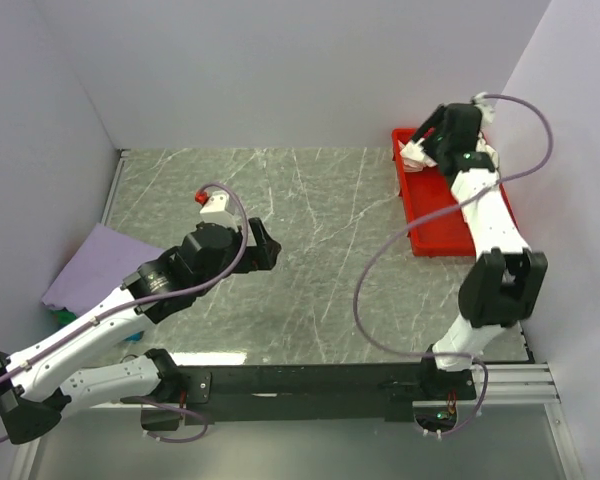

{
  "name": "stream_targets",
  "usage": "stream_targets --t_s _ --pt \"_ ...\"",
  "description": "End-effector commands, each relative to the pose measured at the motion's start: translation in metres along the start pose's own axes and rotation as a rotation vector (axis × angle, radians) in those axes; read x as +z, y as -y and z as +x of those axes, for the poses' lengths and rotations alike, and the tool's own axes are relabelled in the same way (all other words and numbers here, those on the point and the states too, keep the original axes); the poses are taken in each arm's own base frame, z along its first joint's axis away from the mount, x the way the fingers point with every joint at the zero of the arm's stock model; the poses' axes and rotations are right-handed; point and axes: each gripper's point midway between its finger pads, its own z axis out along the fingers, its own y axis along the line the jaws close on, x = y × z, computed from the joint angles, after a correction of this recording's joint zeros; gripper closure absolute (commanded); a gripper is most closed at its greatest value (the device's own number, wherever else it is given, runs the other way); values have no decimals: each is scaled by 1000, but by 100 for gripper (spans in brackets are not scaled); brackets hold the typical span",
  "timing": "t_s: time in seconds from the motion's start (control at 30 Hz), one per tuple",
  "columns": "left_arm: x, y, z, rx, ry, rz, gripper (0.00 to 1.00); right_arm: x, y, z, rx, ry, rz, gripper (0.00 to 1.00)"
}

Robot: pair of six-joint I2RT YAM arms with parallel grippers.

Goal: Fold and stack the t-shirts
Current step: Grab the tshirt from the pile

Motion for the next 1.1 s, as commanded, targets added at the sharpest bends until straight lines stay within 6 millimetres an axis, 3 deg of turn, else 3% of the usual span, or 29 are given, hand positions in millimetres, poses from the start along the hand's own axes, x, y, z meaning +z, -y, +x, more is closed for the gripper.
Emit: stream_targets --t_s 0.0,0.07,0.17,0.2,0.27,0.5,0.6,0.87,0.97,1.0,1.07 --pt "-8 0 -25 20 46 6 1 52 40 -38 170 27 63 22" --pt "-4 -2 -27 25 39 6 0 86 55 -43 223 30 79 23" --pt "4 -6 -29 36 30 -6 0 116 75 -60 284 69 90 25" --pt "6 -6 -30 39 26 -4 1 133 91 -52 318 60 111 25" --pt "12 -10 -32 35 10 -6 0 156 98 -47 361 69 87 25" --pt "24 -26 -34 16 -8 -14 1 205 113 -40 424 92 73 27" --pt "25 -30 -35 10 -6 -20 1 223 122 -27 449 75 89 29" --pt "30 -39 -35 3 -15 -39 0 248 133 -20 462 82 80 42" --pt "30 -40 -36 -1 -11 -40 1 248 130 -19 461 74 49 55" --pt "31 -41 -34 -2 -14 -43 0 248 130 -19 462 73 48 67" --pt "31 -43 -34 -3 -14 -47 1 241 122 -29 456 80 26 80"
